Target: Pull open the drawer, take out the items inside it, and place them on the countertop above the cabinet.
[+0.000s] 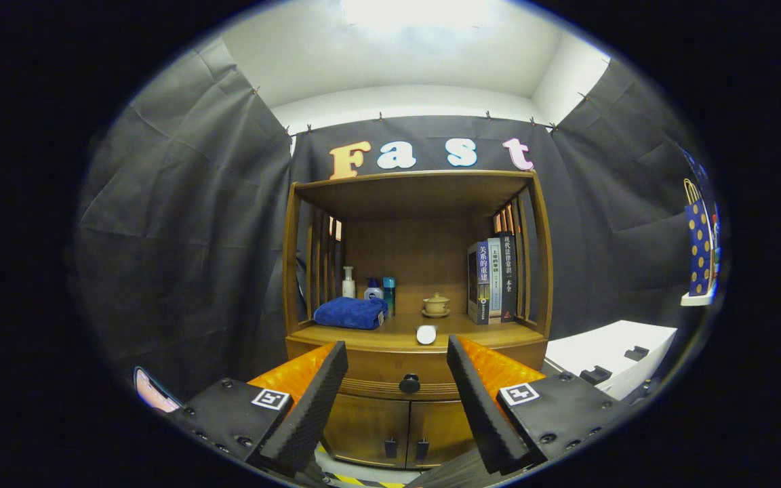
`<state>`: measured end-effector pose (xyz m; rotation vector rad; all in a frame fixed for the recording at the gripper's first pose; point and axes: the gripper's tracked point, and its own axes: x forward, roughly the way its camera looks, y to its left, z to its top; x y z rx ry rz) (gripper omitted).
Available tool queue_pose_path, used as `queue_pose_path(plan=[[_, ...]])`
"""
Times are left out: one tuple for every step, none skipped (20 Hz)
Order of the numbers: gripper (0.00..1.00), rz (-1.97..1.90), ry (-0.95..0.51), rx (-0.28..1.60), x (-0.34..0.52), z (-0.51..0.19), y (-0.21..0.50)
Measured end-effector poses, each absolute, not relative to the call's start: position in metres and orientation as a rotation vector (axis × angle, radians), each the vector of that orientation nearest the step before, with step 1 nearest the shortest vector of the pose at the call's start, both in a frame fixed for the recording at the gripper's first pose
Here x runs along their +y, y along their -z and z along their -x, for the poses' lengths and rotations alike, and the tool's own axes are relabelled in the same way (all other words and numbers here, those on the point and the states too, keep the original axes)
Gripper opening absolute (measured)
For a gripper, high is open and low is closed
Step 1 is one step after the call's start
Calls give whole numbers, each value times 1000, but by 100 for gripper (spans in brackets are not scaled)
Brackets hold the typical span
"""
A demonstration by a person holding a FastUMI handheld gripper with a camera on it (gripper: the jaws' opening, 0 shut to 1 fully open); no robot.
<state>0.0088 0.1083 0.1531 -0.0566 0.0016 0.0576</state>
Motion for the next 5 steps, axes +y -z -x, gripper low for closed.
queue_pose_path(plan=[[97, 55, -60, 2, 109, -9, -153], [97, 52, -61, 4, 110, -9, -153], [97, 51, -63, 7, 111, -10, -152], [97, 51, -64, 11, 110, -10, -151], [97, 52, -66, 14, 110, -10, -151]])
